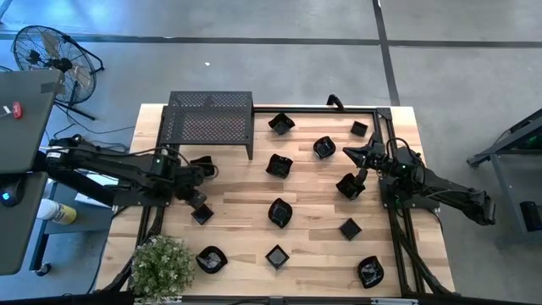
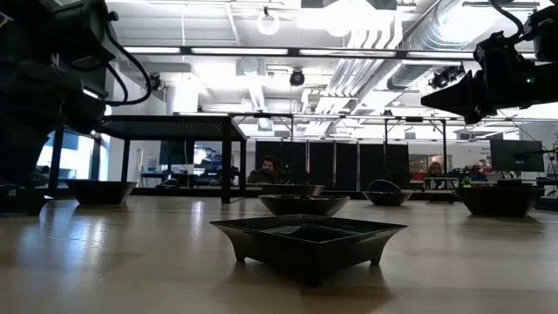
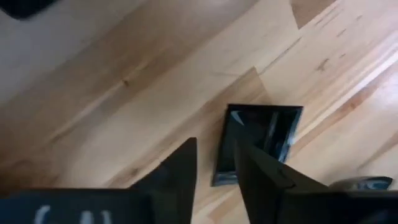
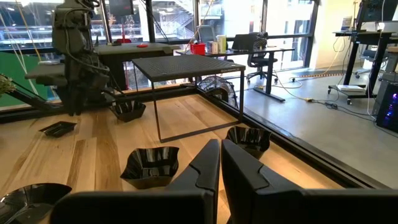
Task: Pick & Place Mini shaped plates
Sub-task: Put the square plate on the shelf
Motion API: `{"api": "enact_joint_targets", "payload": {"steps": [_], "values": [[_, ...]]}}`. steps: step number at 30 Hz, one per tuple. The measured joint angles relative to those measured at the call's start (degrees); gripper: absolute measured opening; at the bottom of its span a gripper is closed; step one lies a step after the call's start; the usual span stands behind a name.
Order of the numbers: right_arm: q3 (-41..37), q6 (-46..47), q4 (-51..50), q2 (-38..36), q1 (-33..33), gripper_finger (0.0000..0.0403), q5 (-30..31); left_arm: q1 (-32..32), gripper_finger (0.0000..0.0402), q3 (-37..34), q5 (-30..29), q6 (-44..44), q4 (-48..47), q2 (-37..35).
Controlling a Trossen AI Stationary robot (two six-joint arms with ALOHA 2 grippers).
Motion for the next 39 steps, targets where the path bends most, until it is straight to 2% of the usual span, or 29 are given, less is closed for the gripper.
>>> {"api": "enact_joint_targets", "payload": {"steps": [10,16,23,26,29,32,39], "values": [[0.0,0.0,0.0,0.0,0.0,0.0012,0.0,0.0,0.0119,0.0,-1.5,4.8,0.3,4.4],[0.0,0.0,0.0,0.0,0.0,0.0012,0.0,0.0,0.012,-0.1,0.3,6.2,5.8,8.4],[0.0,0.0,0.0,0.0,0.0,0.0012,0.0,0.0,0.0117,0.1,1.3,7.3,6.7,14.0],[0.0,0.0,0.0,0.0,0.0,0.0012,0.0,0.1,0.0093,0.1,2.5,8.7,7.6,14.8],[0.0,0.0,0.0,0.0,0.0,0.0012,0.0,0.1,0.005,0.0,2.9,8.9,7.7,14.6],[0.0,0.0,0.0,0.0,0.0,0.0012,0.0,0.0,0.0009,-0.1,6.2,9.9,8.6,13.1],[0.0,0.0,0.0,0.0,0.0,0.0012,0.0,0.0,0.0003,-0.1,8.3,9.3,7.7,8.2]]}}
